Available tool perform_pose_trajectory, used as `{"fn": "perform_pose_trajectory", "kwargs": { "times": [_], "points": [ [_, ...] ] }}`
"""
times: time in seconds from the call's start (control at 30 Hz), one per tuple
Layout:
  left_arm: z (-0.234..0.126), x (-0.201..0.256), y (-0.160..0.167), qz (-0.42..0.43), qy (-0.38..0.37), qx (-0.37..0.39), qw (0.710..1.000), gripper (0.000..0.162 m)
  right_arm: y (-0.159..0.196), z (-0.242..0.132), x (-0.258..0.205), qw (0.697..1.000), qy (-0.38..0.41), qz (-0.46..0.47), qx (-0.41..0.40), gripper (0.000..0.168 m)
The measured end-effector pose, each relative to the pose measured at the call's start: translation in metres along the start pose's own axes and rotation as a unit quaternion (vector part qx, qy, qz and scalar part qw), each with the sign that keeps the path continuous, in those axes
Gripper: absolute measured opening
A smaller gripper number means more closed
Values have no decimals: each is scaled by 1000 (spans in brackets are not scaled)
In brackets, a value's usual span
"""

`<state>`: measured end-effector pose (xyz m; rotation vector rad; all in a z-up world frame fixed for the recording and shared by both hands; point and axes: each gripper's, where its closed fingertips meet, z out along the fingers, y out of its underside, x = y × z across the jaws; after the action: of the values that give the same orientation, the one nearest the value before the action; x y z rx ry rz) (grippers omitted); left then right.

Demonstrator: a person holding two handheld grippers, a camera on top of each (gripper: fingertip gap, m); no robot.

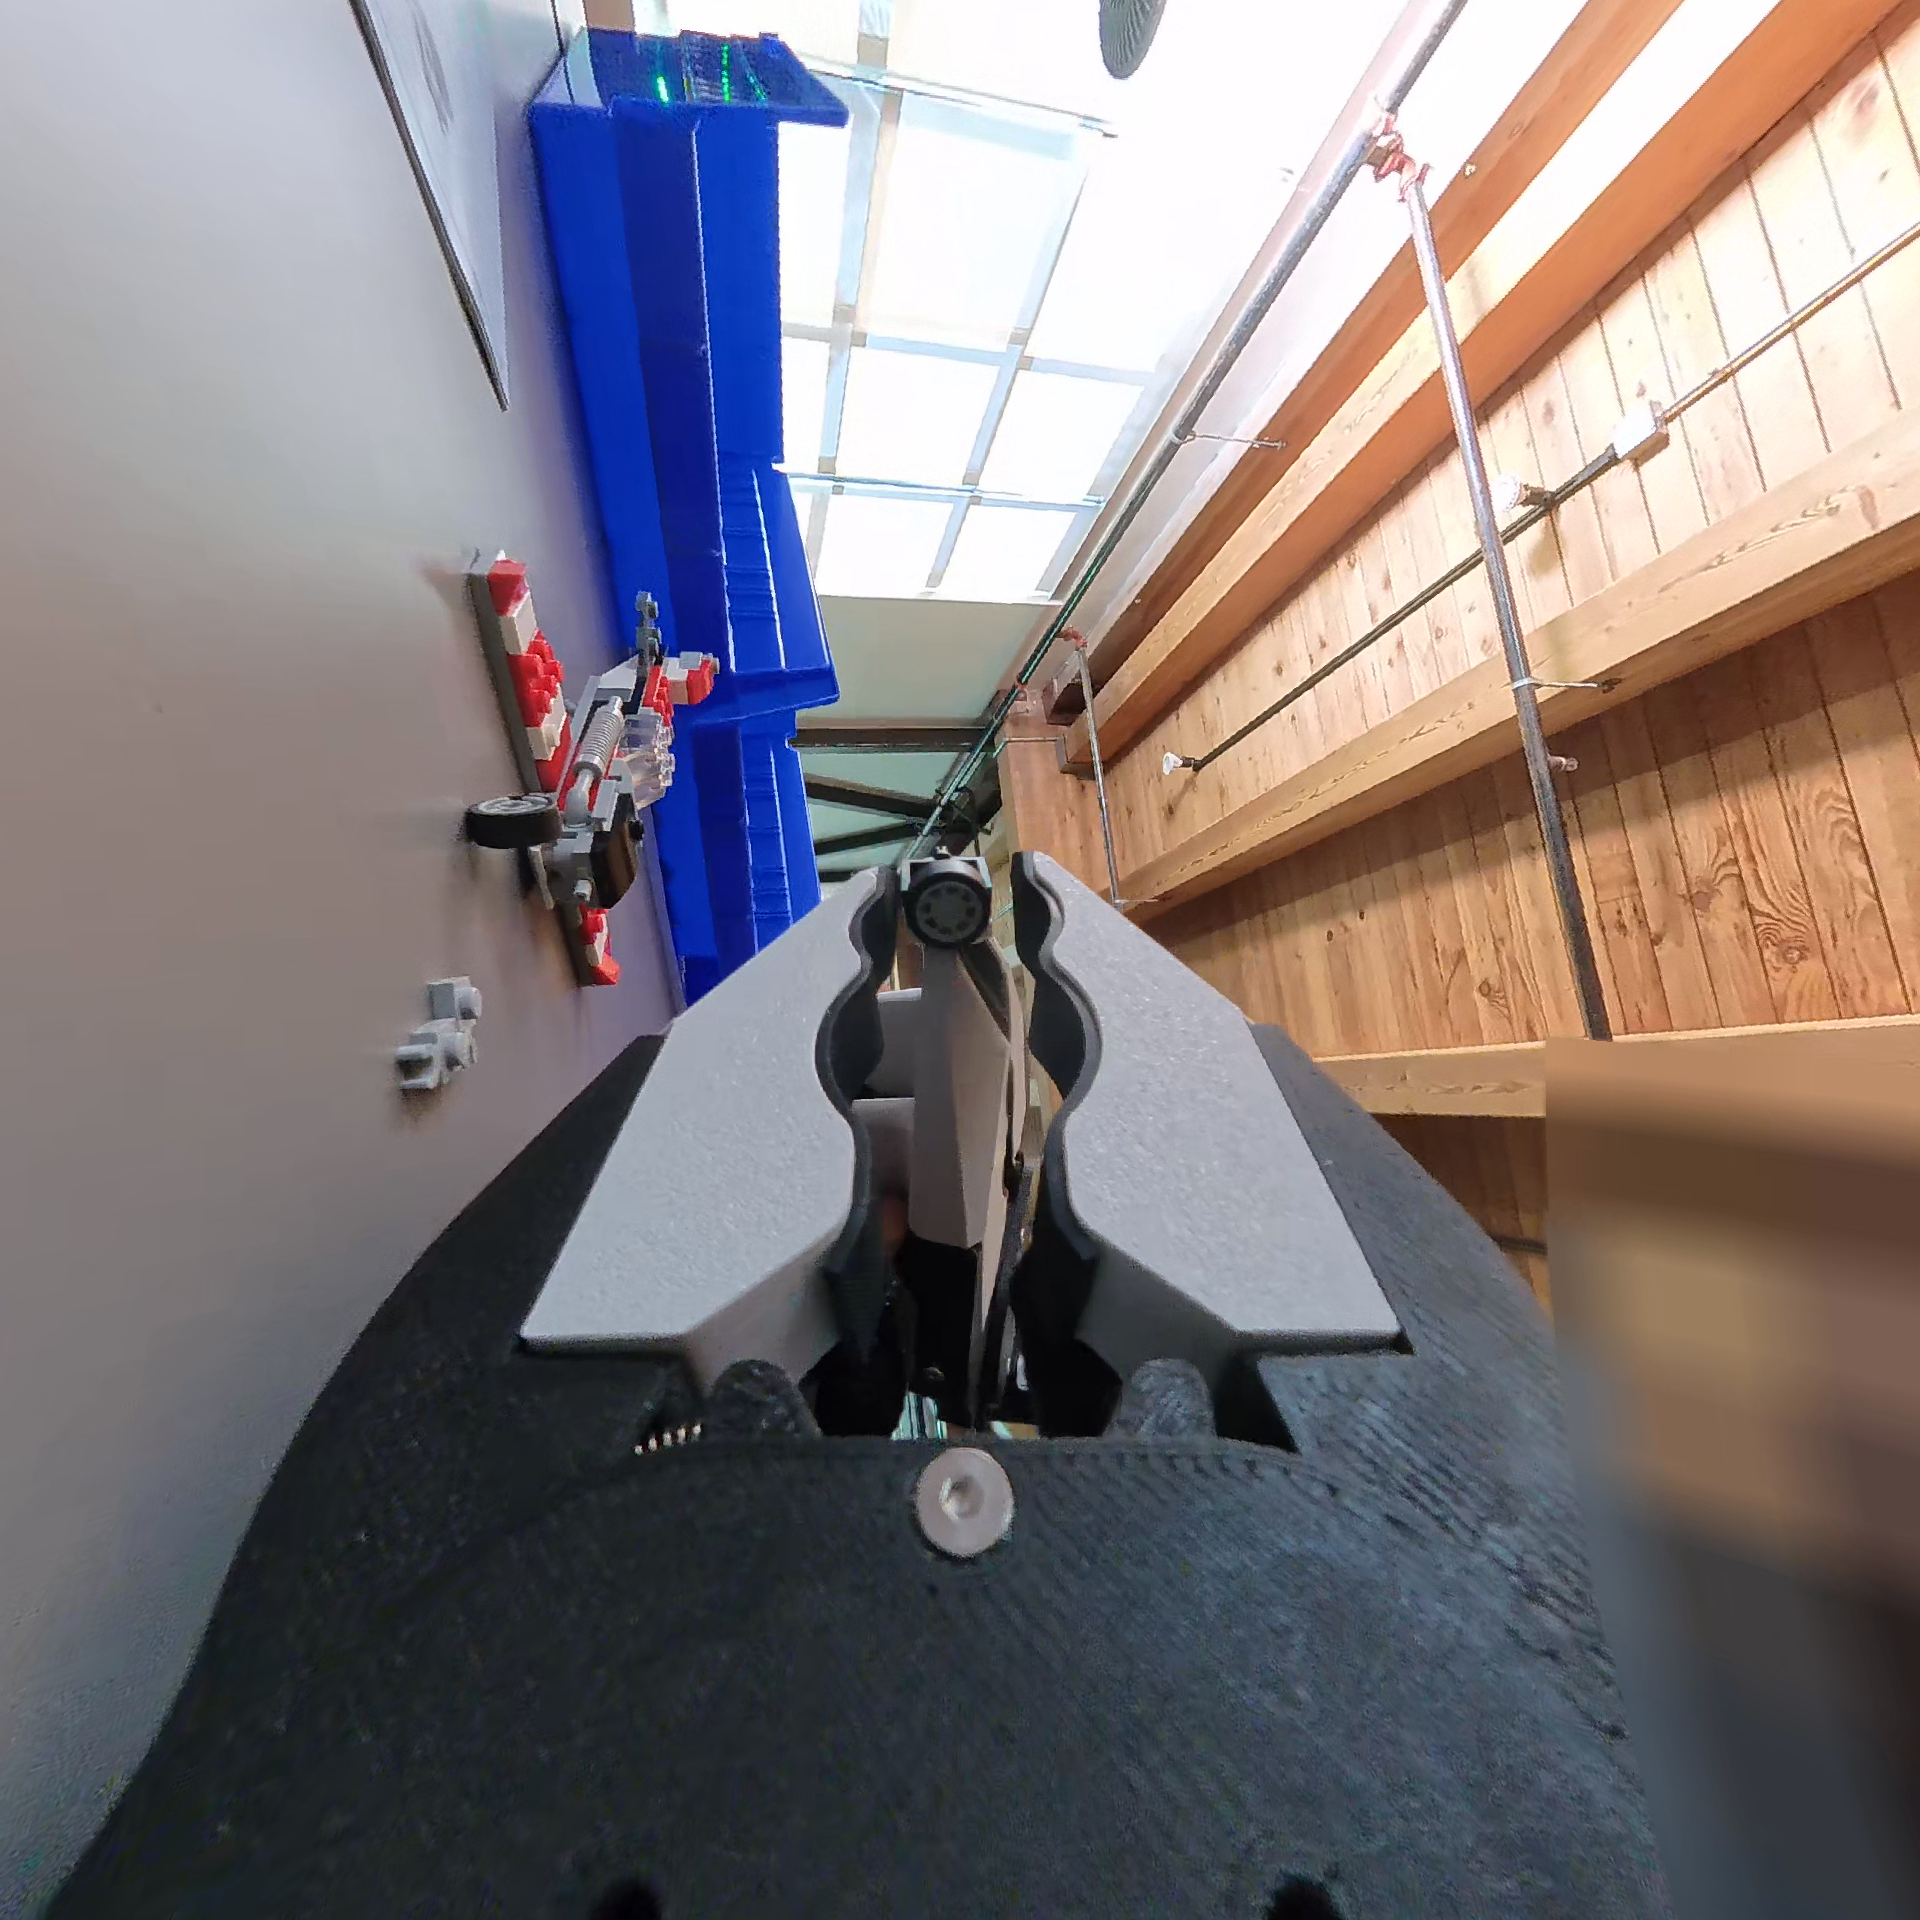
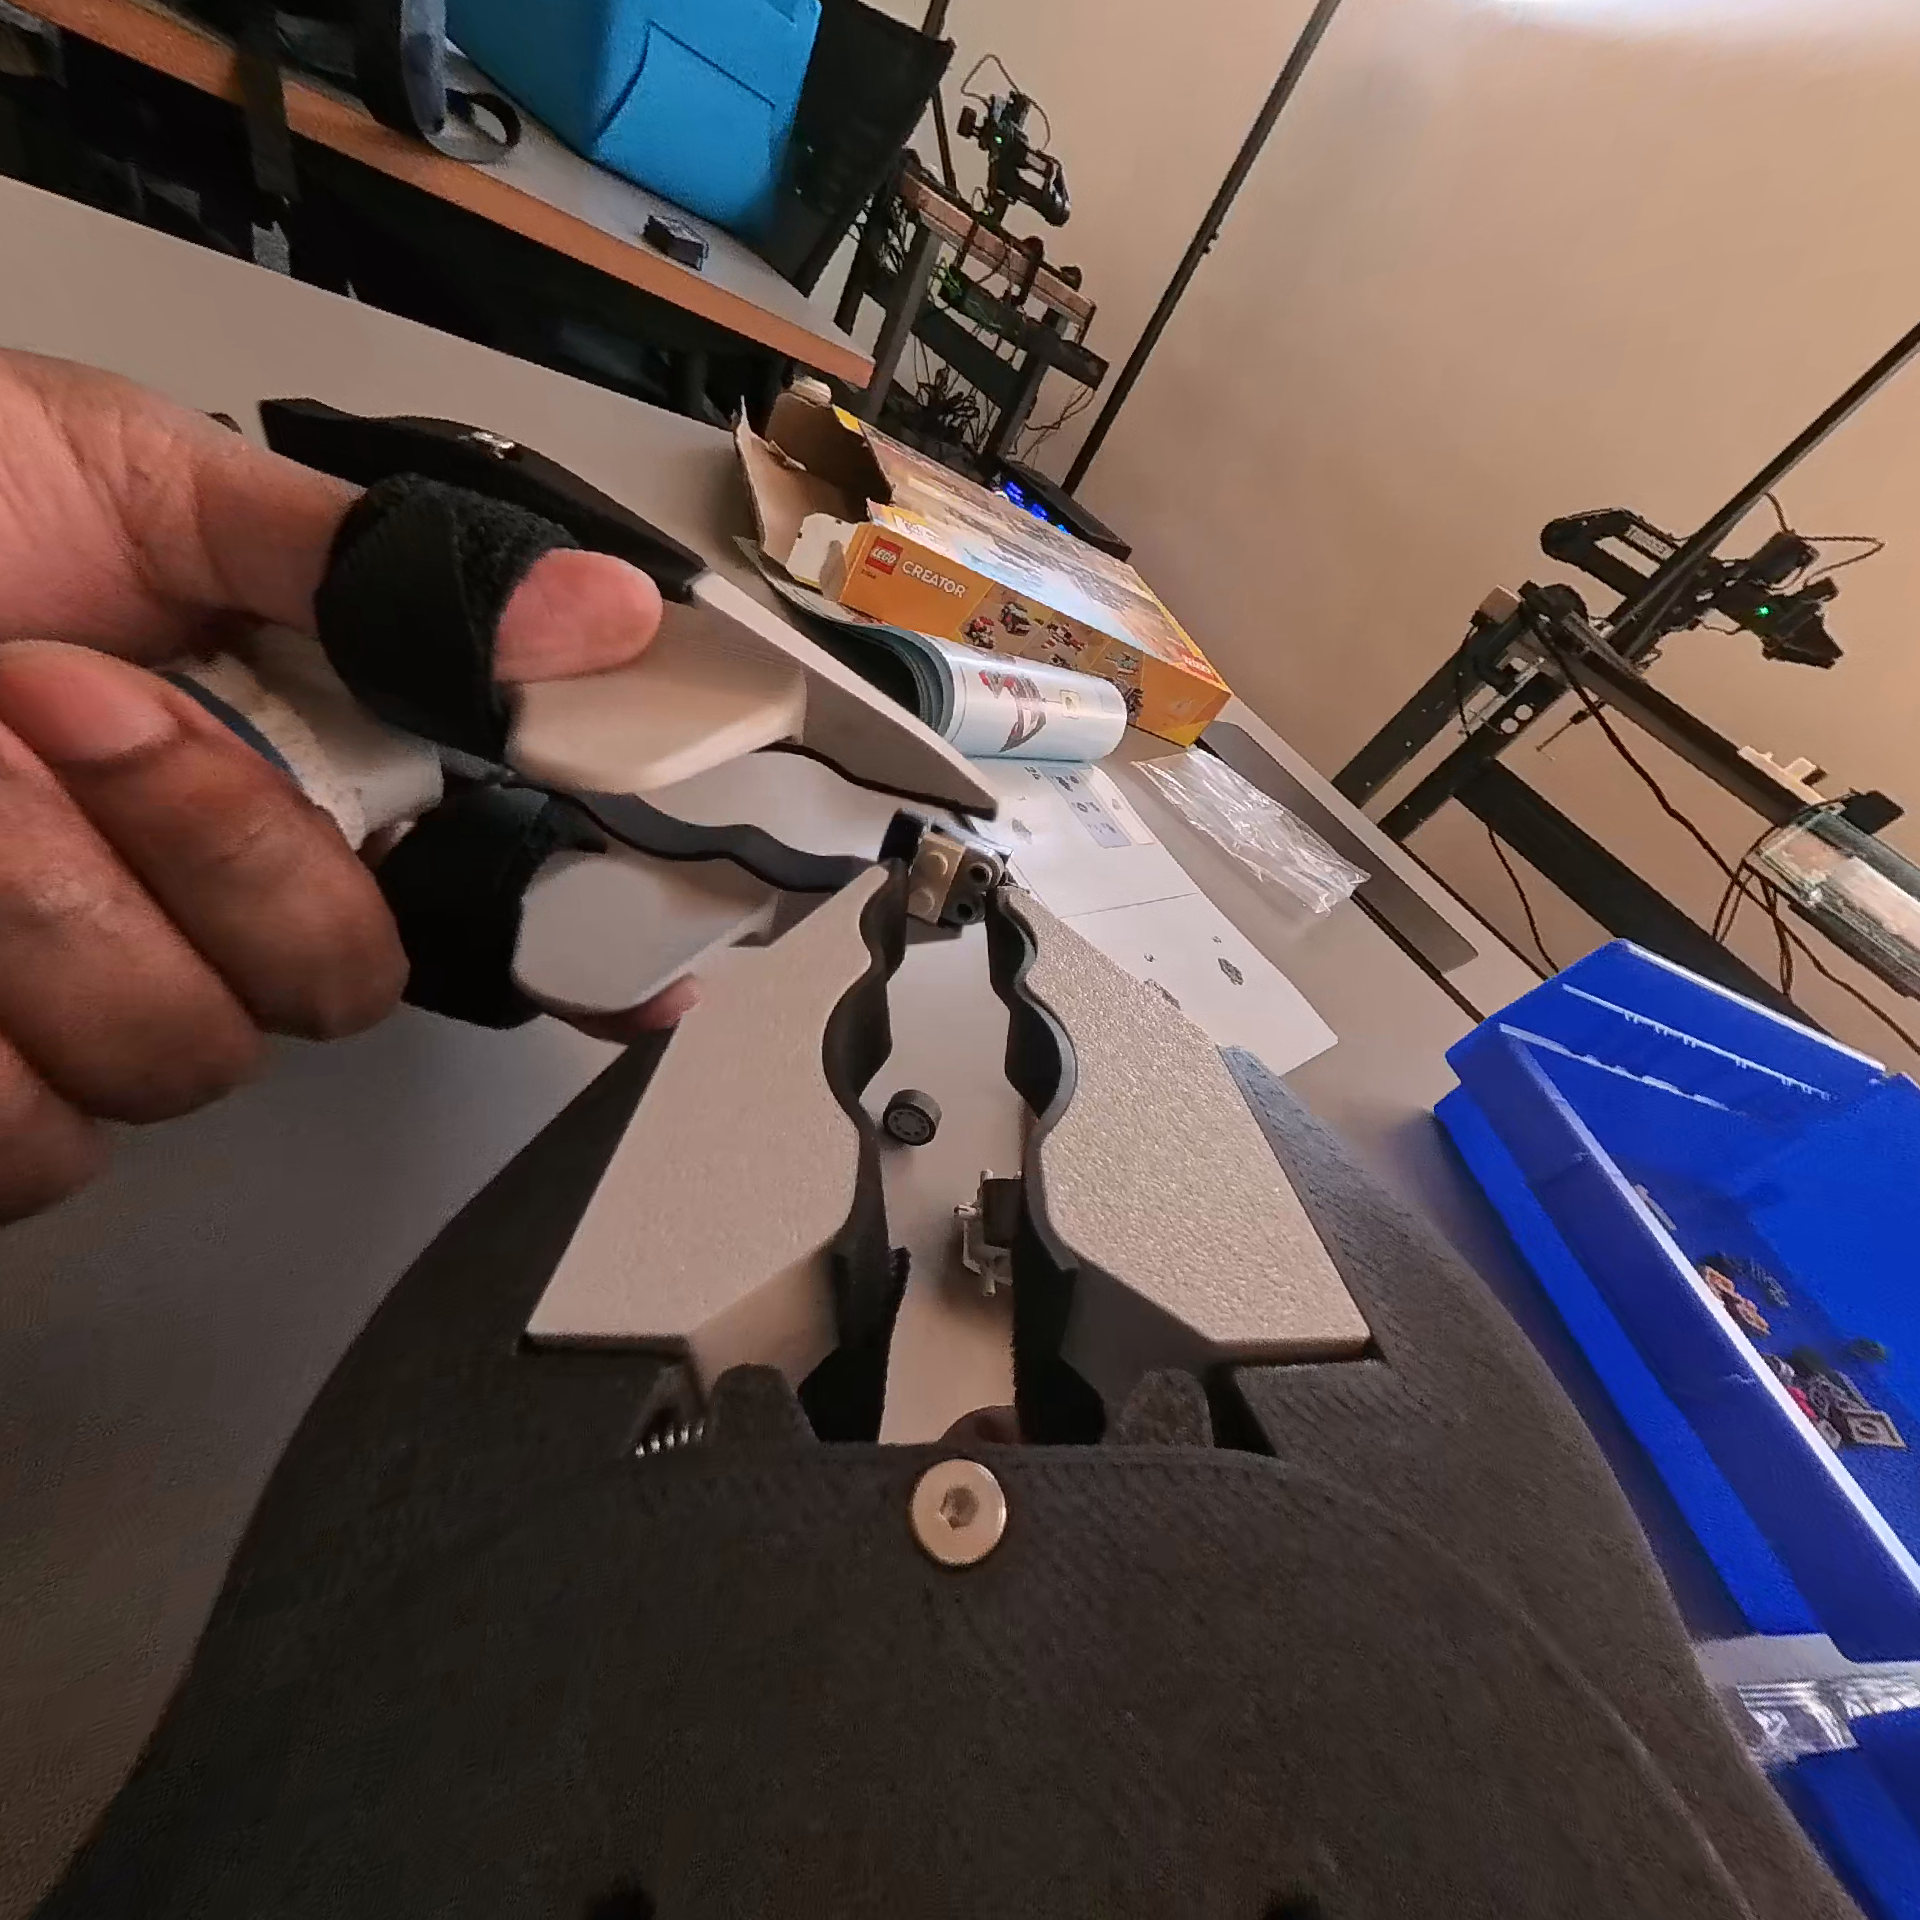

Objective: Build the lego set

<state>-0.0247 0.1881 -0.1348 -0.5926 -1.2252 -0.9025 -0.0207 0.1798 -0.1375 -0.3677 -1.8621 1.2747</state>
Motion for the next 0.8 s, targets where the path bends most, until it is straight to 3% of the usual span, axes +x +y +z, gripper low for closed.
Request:
{"fn": "perform_pose_trajectory", "kwargs": {
  "times": [0.57,0.8],
  "points": [
    [-4,-1,2,18,-15,-36,999,18,-2,1,-6,999,-27,15,14,17],
    [0,21,-5,110,35,2,993,19,-7,-3,-3,987,-52,149,7,19]
  ]
}}
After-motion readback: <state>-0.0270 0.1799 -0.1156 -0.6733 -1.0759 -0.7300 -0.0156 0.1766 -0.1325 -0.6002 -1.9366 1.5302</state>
